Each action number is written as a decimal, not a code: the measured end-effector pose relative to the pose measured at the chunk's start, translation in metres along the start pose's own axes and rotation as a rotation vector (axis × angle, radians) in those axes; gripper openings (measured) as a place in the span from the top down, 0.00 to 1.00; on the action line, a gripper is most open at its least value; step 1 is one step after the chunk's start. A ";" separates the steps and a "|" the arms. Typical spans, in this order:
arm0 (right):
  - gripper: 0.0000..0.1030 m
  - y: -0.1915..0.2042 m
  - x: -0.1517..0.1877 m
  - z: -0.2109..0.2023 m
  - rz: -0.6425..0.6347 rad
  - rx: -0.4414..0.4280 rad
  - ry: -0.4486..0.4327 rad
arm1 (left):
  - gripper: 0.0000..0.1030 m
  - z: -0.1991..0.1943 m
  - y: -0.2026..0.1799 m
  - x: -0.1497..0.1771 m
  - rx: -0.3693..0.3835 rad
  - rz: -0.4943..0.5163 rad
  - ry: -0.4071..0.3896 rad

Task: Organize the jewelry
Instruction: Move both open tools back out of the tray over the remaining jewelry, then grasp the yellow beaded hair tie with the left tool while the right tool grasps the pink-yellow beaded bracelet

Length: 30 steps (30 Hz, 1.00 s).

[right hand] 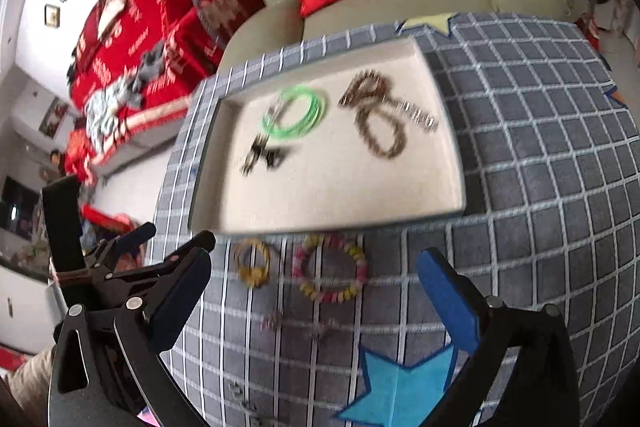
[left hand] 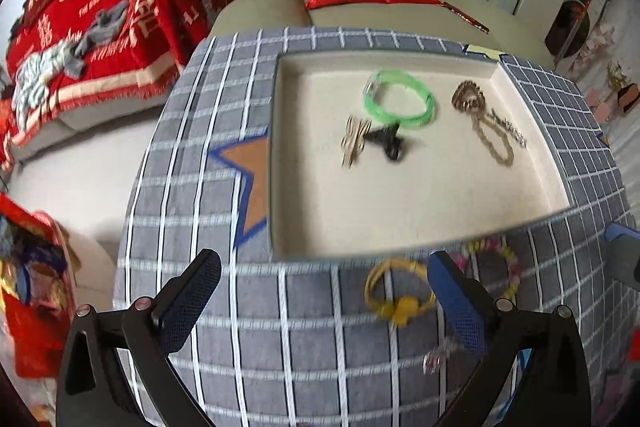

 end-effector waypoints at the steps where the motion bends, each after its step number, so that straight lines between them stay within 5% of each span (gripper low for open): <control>1: 0.00 0.000 0.004 0.000 -0.001 0.003 0.012 | 0.00 -0.001 0.003 0.005 -0.004 -0.008 0.007; 11: 0.00 -0.022 0.048 0.013 0.044 0.105 0.130 | 0.00 0.006 0.012 0.059 0.050 -0.097 0.135; 20: 0.00 -0.044 0.055 0.022 0.105 0.169 0.166 | 0.00 0.020 0.024 0.060 0.050 -0.249 0.172; 30: 0.00 -0.048 0.049 0.035 0.092 0.198 0.174 | 0.00 0.036 0.012 0.049 0.041 -0.279 0.165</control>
Point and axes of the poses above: each gripper's, at about its wrist camera, not at the fingertips, and z roughly the way its jaws point, y to its left, x to its underside, the point moved 4 cm from there along z, roughly the way its jaws point, and after that the axes turned 7 degrees about -y, right-handed, at the moved point
